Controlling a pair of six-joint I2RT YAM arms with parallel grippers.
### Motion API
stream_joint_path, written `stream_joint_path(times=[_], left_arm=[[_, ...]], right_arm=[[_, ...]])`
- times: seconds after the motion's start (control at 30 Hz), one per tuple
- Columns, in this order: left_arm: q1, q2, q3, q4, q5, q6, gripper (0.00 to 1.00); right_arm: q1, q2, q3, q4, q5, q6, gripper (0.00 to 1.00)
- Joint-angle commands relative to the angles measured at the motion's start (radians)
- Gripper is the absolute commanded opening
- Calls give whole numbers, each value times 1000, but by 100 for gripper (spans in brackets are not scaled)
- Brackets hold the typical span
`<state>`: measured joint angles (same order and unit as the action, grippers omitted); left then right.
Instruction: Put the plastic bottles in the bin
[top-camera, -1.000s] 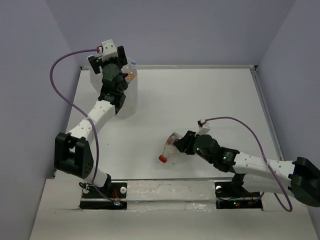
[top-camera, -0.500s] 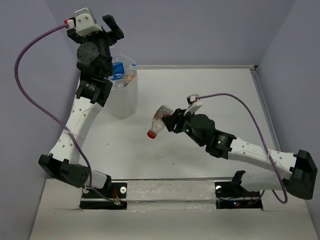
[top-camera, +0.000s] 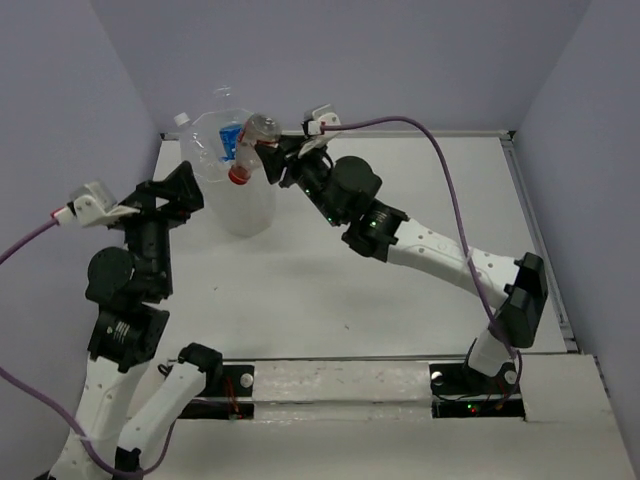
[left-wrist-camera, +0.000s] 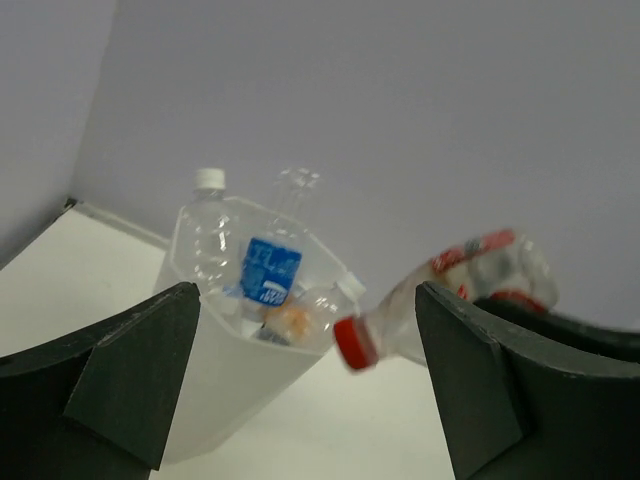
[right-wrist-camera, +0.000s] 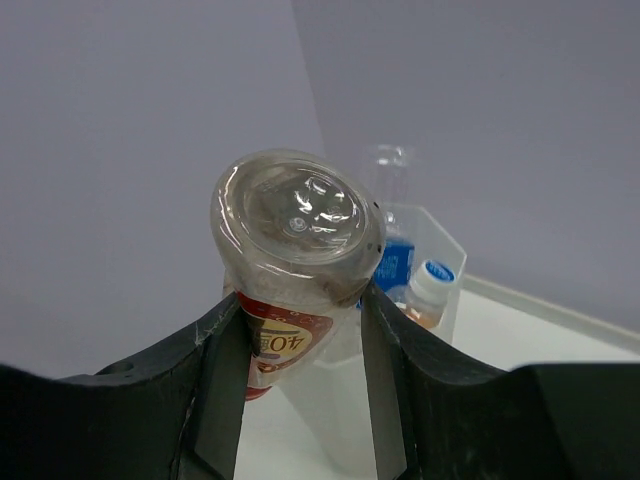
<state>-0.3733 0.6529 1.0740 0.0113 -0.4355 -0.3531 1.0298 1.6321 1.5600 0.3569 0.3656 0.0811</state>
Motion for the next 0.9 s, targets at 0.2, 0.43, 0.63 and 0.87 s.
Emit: stream_joint_path(times=[0.2, 0.43, 0.63, 0.87], left_arm=[[-1, -409, -376, -323, -187, -109, 99], [1, -447, -376, -292, -178, -73, 99], [2, -452, -381, -289, -154, -70, 99], [5, -469, -385, -284, -134, -80, 99]], right_arm=[[1, 492, 630, 67, -13, -368, 29], [-19, 654, 749, 11, -40, -383, 32], [-19, 612, 658, 22, -40, -365, 55], [-19, 517, 543, 48, -65, -336, 59]])
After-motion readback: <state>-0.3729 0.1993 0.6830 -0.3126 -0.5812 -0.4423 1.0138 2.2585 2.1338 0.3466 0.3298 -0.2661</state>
